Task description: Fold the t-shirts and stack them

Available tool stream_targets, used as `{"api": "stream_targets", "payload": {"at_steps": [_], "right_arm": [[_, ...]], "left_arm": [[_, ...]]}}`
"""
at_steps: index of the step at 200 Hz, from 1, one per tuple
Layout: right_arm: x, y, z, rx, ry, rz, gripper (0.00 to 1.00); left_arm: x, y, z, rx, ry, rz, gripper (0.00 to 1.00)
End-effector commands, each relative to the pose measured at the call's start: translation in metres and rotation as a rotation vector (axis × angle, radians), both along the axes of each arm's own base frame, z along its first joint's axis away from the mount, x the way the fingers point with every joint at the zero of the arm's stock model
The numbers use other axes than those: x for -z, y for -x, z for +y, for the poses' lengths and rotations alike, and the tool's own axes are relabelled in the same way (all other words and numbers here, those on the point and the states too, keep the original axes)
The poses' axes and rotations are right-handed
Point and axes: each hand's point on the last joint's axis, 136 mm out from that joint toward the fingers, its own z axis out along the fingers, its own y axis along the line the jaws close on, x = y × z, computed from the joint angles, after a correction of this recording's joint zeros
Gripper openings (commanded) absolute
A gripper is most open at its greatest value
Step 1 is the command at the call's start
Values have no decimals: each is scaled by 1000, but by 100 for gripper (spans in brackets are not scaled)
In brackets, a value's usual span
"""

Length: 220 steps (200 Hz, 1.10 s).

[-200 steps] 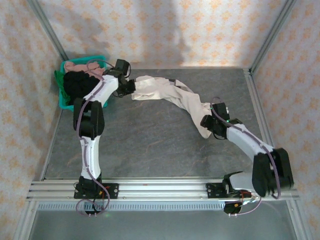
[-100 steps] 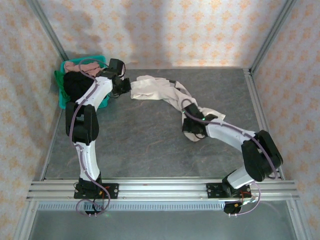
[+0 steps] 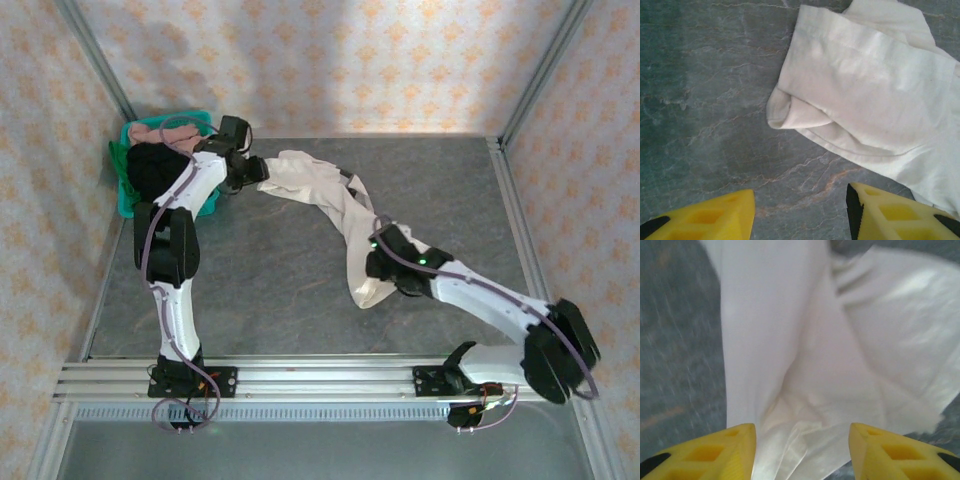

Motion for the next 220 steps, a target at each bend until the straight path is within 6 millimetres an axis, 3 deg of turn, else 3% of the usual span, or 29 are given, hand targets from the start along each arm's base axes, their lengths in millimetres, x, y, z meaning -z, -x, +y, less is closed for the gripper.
{"api": "stream_targets", "payload": {"at_steps": [1,43,100,129,153,173,181,220], "right_arm": [[17,-7,-27,111,-14,7,48],[40,-16,-19,87,-65,90,35],[66,-14,-37,143,57,160,33],[73,-14,-31,128,37,176,32],[72,-14,-31,127,39,175,14],[55,-16,-34,122,44,138,0],[43,-17,-38,125,59,112,0],[-46,-27,-66,162,121,-102,0]], "left_arm": [[8,-5,-13,38,-7,28,53],[23,-27,-23,49,1,55,54],[47,-48,-32,54,34,84,57],[57,-51,-34,60,43,92,58],[64,-52,-35,62,48,100,58],[66,-53,-34,58,42,101,58],[68,-53,-32,56,40,103,58],[67,-62,-25,19,36,85,57]]}}
